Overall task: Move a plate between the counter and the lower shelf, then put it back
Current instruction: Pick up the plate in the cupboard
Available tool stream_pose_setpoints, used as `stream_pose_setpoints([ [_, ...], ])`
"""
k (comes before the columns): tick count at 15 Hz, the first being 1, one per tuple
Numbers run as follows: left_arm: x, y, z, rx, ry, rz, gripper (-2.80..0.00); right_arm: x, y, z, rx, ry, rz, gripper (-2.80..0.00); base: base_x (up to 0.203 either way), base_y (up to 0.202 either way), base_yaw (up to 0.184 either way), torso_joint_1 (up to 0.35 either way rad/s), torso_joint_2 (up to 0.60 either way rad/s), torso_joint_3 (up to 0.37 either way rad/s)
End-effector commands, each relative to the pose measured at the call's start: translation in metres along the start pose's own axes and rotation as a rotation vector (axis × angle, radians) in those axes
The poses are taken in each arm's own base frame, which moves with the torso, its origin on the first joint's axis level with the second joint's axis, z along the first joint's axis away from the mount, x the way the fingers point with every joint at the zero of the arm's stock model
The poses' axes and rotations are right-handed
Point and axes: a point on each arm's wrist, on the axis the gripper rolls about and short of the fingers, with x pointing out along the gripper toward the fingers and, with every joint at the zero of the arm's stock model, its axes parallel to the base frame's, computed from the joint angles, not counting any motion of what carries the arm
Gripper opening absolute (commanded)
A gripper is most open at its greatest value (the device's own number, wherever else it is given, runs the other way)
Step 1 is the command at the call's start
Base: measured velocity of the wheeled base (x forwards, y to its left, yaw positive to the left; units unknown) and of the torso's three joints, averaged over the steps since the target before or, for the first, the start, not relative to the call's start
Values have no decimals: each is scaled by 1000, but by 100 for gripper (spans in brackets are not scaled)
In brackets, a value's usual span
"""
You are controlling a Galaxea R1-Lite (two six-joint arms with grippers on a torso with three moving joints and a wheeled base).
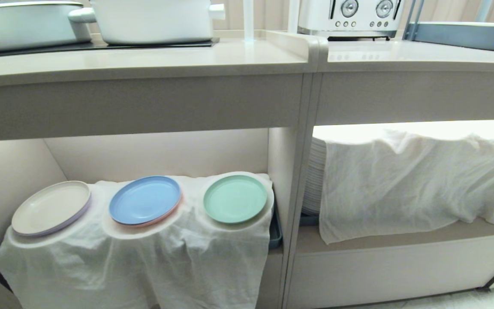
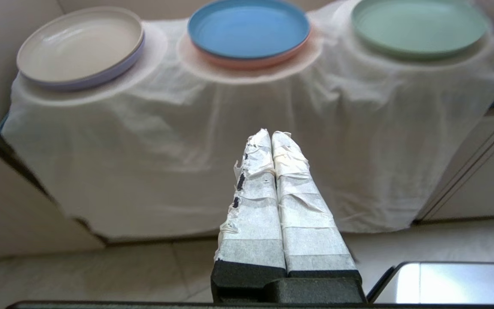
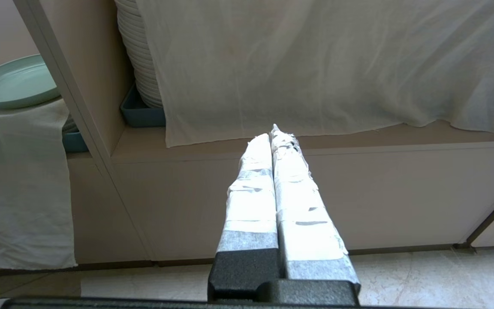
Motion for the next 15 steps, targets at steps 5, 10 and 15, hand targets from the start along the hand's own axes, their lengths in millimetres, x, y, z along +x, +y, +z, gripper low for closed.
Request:
stream_pose_setpoints([
  [5,-11,0,-5,-33,-141,-11,-280,0,0,0,0,0,0,-280,0,0,0,0,0,0],
  [10,-11,0,-5,-30,-139,-11,-280,0,0,0,0,0,0,-280,0,0,0,0,0,0],
  [15,-11,0,-5,-28,-138,-7,-280,0,0,0,0,0,0,-280,0,0,0,0,0,0],
])
